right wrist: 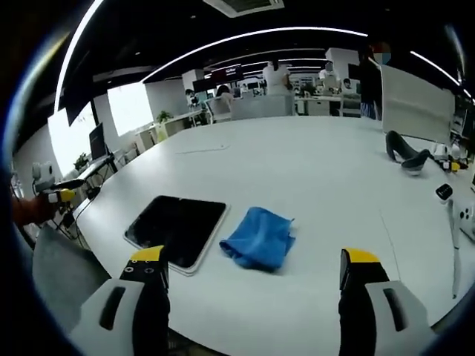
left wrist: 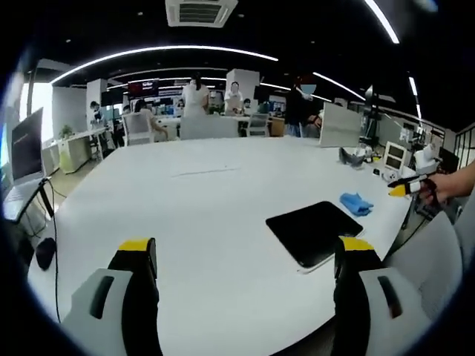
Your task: Wipe the mirror surface with the cleaning cloth until all visible marks leave the cleaned area.
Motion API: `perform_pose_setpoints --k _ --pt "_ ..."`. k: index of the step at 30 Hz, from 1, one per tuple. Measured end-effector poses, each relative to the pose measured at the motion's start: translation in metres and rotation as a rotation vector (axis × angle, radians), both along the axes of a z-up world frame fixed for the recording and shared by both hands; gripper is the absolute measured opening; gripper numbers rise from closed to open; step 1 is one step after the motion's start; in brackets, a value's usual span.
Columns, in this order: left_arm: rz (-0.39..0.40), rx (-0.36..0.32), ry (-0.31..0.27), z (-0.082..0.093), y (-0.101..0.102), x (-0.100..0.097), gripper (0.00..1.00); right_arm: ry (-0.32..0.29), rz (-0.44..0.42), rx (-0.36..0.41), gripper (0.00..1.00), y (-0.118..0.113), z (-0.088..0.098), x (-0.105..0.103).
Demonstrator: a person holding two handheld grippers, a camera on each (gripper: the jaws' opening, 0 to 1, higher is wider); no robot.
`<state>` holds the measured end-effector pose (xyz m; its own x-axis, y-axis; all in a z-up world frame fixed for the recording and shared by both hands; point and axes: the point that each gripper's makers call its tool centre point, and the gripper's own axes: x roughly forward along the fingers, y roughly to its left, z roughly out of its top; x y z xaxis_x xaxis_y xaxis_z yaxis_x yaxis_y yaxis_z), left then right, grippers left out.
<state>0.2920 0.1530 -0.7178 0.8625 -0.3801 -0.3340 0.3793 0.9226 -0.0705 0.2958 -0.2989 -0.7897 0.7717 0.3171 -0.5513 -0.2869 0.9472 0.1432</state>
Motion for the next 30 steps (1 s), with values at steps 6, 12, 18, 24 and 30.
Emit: perform_pose_setpoints --k 6,12,18,24,30 --pt "-0.001 0.048 -0.038 0.005 -0.009 -0.004 0.99 -0.013 0.024 -0.038 0.98 0.009 0.000 -0.003" --pt "-0.058 -0.020 0.072 -0.014 -0.024 -0.020 0.99 0.016 -0.034 0.009 0.98 0.002 -0.007 -0.014" --pt "-0.020 -0.007 0.095 -0.028 -0.018 -0.027 0.99 0.045 -0.022 -0.036 0.98 -0.003 -0.019 -0.022" --pt "-0.051 0.009 0.123 -0.038 -0.028 -0.026 0.99 0.040 -0.026 -0.050 0.98 -0.006 -0.008 -0.018" --pt "-0.080 0.027 0.125 -0.042 -0.034 -0.026 0.99 0.027 -0.047 -0.033 0.96 -0.007 0.005 -0.013"
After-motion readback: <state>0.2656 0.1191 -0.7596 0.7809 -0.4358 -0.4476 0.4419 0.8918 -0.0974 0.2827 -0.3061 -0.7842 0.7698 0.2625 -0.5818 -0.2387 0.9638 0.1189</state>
